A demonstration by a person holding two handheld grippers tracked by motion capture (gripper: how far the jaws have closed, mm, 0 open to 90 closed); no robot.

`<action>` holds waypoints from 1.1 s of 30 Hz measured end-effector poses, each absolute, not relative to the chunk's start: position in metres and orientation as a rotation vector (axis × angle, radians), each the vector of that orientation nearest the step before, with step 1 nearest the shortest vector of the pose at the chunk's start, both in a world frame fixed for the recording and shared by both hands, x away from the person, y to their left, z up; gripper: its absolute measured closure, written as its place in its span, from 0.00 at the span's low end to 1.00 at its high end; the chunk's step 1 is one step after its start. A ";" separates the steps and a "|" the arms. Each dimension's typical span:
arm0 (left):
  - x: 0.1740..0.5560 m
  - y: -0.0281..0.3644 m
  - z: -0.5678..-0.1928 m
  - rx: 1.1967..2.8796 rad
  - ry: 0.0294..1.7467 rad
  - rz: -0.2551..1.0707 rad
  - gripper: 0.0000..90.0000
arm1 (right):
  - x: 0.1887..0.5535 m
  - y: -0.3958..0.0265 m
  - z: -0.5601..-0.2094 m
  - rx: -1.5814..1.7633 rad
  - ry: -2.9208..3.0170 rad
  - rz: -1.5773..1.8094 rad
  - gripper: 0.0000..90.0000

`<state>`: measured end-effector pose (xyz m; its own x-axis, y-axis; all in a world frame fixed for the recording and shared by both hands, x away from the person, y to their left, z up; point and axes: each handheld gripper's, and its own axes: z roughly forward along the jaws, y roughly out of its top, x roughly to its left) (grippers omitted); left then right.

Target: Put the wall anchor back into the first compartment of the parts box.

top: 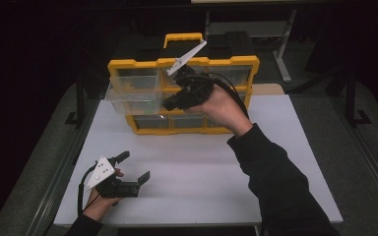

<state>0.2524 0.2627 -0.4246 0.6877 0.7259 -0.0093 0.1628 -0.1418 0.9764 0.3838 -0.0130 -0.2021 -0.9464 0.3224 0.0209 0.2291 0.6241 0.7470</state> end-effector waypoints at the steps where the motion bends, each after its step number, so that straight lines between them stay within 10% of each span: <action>1: 0.252 0.263 -0.424 1.675 0.725 0.572 0.00 | 0.384 -0.013 -0.201 0.465 2.724 1.228 0.93; 33: 0.252 0.262 -0.424 1.674 0.722 0.571 0.00 | 0.406 0.020 -0.161 0.513 2.672 1.284 0.93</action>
<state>0.2520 0.2624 -0.4238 0.6906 0.7232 -0.0073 0.1594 -0.1424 0.9769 0.4056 0.0203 -0.1611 -0.9332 0.3584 0.0269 0.2449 0.5794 0.7774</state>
